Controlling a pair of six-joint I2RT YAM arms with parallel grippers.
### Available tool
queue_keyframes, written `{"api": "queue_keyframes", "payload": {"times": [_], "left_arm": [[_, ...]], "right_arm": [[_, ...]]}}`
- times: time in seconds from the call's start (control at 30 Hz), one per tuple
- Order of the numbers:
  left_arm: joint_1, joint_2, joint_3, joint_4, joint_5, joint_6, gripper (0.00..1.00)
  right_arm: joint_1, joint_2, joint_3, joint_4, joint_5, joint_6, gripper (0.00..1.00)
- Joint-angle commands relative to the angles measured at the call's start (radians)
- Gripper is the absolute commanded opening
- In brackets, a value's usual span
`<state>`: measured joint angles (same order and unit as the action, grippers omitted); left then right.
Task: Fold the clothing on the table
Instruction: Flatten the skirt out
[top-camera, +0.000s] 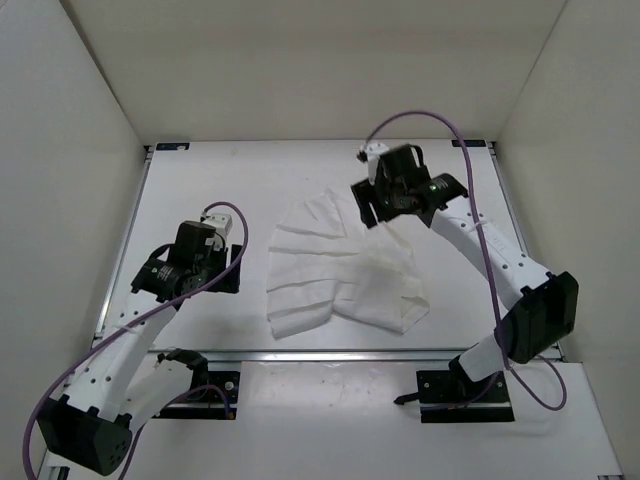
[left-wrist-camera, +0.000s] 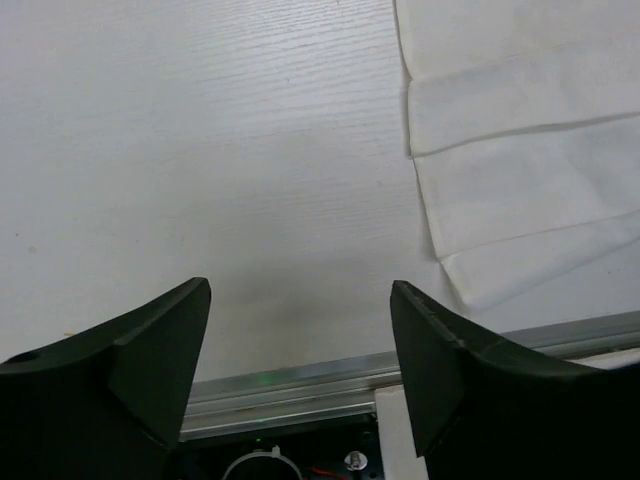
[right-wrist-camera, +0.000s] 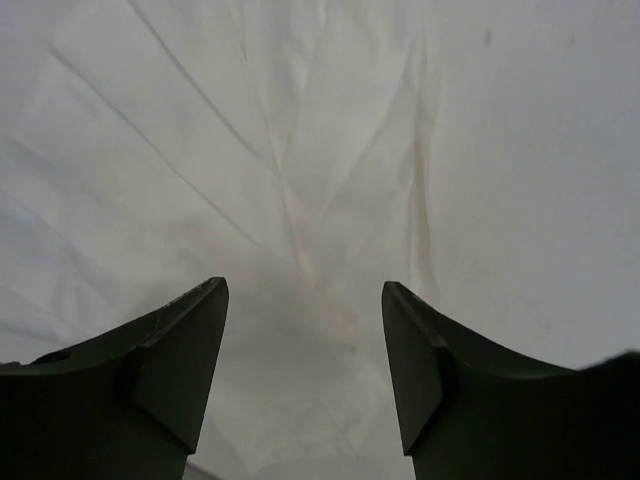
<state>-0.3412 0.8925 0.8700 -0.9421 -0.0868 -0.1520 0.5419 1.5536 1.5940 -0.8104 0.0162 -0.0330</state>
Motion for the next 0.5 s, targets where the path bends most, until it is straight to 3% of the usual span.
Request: {"api": "queue_keyframes", "payload": {"times": [0.0, 0.2, 0.33, 0.47], "left_arm": [[-0.019, -0.009, -0.006, 0.011, 0.001, -0.004, 0.86], [-0.005, -0.052, -0.008, 0.016, -0.008, -0.008, 0.87], [-0.001, -0.052, -0.008, 0.016, -0.008, -0.007, 0.87], [0.002, -0.056, -0.008, 0.017, -0.013, -0.011, 0.88]], "right_arm": [[-0.101, -0.079, -0.314, 0.045, -0.062, -0.053, 0.6], [-0.224, -0.254, -0.643, 0.289, -0.225, -0.234, 0.41], [-0.249, -0.251, -0.697, 0.346, -0.304, -0.28, 0.37], [-0.212, -0.225, -0.707, 0.359, -0.329, -0.324, 0.41]]}}
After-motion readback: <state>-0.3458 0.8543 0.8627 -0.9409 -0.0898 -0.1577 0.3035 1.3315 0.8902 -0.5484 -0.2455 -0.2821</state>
